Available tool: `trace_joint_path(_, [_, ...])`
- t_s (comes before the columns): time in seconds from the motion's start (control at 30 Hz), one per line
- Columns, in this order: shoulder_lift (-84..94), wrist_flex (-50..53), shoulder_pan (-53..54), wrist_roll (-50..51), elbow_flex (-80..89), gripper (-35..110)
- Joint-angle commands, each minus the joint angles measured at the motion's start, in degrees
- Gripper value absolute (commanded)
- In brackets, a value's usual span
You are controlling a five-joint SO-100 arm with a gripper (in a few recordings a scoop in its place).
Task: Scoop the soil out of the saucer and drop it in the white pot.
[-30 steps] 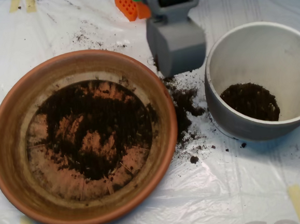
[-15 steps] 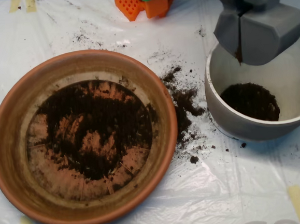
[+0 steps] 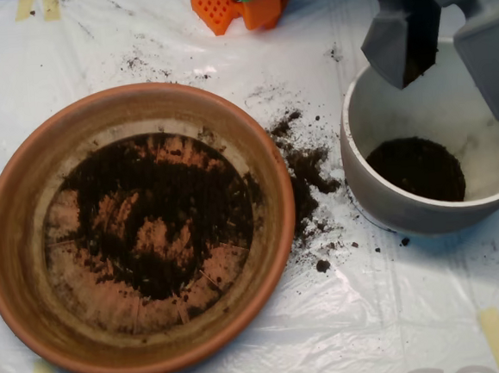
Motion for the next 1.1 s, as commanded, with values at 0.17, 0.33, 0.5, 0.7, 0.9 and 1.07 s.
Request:
trace_joint_path(0.17, [3.7, 0.1, -1.0, 0.3, -3.2, 29])
trace_joint_path(0.33, [4.1, -0.7, 0.2, 1.8, -3.5, 32])
trace_joint_path(0.5, [5.7, -1.1, 4.8, 3.2, -3.6, 36])
trace_joint_path(0.7, [7.6, -1.7, 17.2, 5.4, -1.6, 40])
trace_joint_path(0.9, [9.8, -4.6, 29.1, 6.4, 6.8, 42])
trace_joint_path(1.07, [15.0, -12.2, 34.5, 4.8, 23.5, 44])
